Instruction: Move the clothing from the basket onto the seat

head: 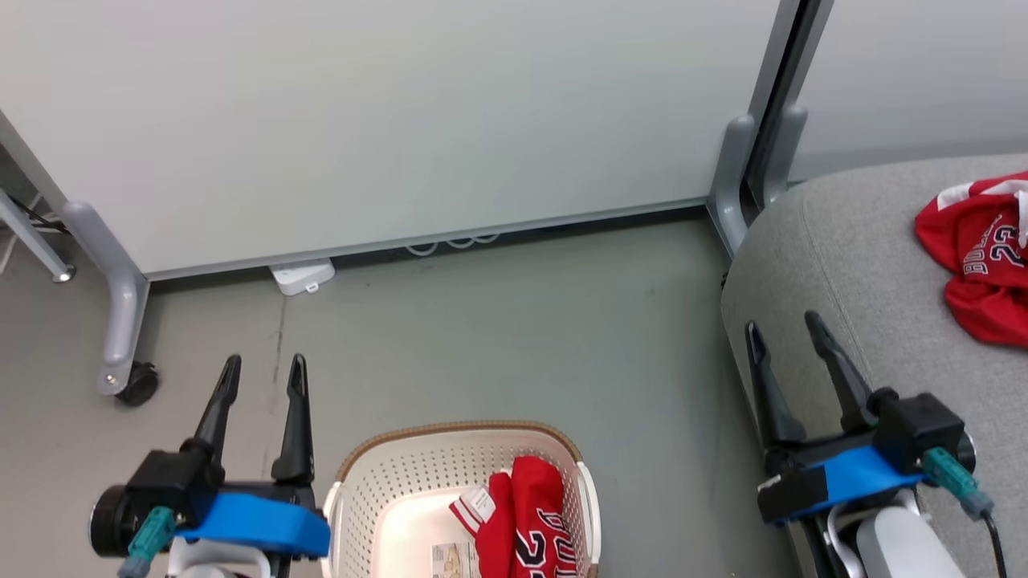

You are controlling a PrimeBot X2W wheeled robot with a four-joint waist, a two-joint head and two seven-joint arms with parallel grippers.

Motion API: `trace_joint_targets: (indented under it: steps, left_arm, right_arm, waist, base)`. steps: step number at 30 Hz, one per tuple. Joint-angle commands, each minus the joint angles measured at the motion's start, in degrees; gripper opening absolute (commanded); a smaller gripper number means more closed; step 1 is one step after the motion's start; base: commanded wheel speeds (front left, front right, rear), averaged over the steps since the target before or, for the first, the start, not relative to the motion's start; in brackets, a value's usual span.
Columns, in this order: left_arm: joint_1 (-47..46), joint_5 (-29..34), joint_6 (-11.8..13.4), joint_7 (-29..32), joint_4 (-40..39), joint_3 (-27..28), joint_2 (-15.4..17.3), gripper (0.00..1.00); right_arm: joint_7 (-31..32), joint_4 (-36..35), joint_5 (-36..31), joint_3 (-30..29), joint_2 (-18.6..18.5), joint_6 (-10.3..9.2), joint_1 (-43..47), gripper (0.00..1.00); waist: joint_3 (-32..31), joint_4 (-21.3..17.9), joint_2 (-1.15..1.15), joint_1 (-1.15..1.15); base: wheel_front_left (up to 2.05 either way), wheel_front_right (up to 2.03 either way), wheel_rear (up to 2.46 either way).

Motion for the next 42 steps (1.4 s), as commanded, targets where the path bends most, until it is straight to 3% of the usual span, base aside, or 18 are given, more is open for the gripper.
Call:
trace_joint_targets:
  steps: [1, 13, 30, 42]
  left_arm:
    - [2.2, 1.3, -1.1, -0.2, -0.4, 1.4, -0.8, 1.00]
    - [6.8, 5.2, -5.4, -0.2, -0.5, 4.9, -4.2, 1.00]
    - [8.4, 7.3, -7.3, -0.2, 0.3, 7.0, -5.6, 1.00]
    - [-1.0, 8.0, -8.3, -0.2, 7.9, 3.6, -5.7, 1.00]
  right_arm:
    - [0.0, -0.1, 0.3, -0.5, 0.7, -0.06, 2.6, 1.00]
    - [0.0, -1.4, 0.0, -2.8, 2.2, -0.06, 8.6, 1.00]
    - [0.0, -1.4, -0.5, -4.3, 3.4, -0.06, 11.7, 1.00]
    - [0.0, -2.2, -0.6, -4.1, 2.7, -0.05, 7.9, 1.00]
  waist:
    - [-1.9, 0.8, 0.00, 0.01]
    - [-4.1, 0.6, 0.00, 0.01]
    - [-5.1, 0.4, 0.00, 0.01]
    - [-1.5, -1.4, 0.00, 0.01]
  base:
    - [0.00, 0.00, 0.00]
    - [0.00, 0.00, 0.00]
    - [0.00, 0.00, 0.00]
    - [0.00, 0.00, 0.00]
